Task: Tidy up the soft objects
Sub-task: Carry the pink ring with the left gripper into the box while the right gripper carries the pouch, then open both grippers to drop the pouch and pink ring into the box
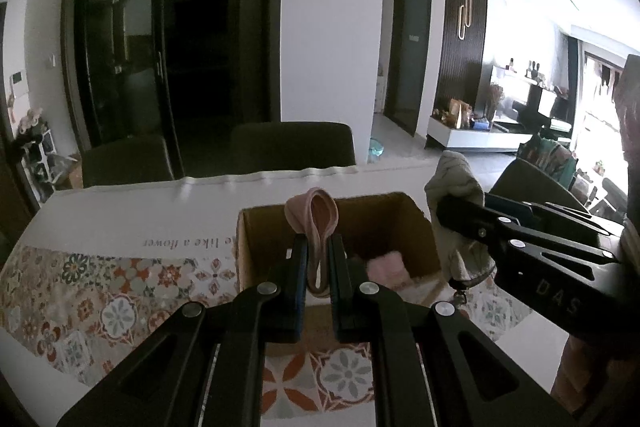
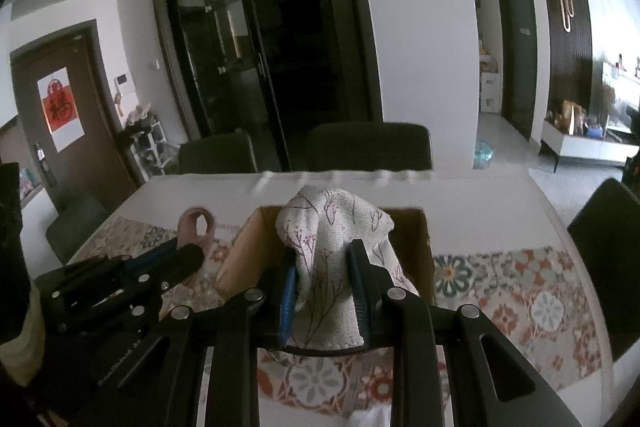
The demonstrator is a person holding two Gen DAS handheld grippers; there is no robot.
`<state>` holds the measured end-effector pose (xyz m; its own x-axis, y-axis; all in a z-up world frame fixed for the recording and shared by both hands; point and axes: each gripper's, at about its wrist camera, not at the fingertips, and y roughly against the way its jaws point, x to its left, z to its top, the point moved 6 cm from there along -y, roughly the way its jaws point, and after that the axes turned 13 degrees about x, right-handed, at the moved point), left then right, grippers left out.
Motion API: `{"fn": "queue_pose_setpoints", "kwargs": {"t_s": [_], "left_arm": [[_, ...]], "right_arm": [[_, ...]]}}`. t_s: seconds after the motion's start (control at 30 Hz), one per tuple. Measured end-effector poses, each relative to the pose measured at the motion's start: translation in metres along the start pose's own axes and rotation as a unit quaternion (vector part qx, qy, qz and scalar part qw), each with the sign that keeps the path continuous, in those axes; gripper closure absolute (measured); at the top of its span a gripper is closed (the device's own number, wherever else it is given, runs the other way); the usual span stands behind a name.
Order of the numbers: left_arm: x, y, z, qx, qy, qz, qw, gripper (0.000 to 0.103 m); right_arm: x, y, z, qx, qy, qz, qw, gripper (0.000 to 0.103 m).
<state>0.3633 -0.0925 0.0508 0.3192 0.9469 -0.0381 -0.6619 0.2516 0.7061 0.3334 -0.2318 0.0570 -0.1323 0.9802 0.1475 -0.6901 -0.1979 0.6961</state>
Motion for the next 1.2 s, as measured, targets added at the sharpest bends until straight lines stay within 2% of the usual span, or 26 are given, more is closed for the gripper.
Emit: {"fn": "queue_pose_setpoints", "kwargs": {"t_s": [0.2,0.4,0.6,0.73,1.17,1.2], "left_arm": [[0.004,-0.016,0.019,0.005,-0.003,0.008,1.0,0.091],[0.01,-0.043,0.029,0.018,0.004,0.002,0.9998,0.091],[0.016,-0.084,0.029,0.054,0.015,-0.001,0.9984,0.091],[0.016,-0.105,0.024,0.078,0.02,-0.008,0.9967,0.091],[0.006,-0.153,-0.01,0.159,0.014,-0.03,0.9867,0.091],[0.007,-0.154,-0.012,0.162,0.015,-0.028,0.9863,0.09]], "right_arm": [[-0.001,-0.014,0.021,-0.003,0.012,-0.013,1.0,0.077],[-0.01,-0.038,0.034,0.006,0.006,-0.006,1.0,0.076],[-0.016,-0.07,0.036,0.021,0.012,-0.008,1.0,0.076],[-0.024,-0.093,0.035,0.042,0.003,-0.004,0.999,0.075],[-0.044,-0.151,0.0,0.135,-0.018,0.012,0.991,0.073],[-0.044,-0.152,-0.001,0.137,-0.017,0.009,0.99,0.07]]}}
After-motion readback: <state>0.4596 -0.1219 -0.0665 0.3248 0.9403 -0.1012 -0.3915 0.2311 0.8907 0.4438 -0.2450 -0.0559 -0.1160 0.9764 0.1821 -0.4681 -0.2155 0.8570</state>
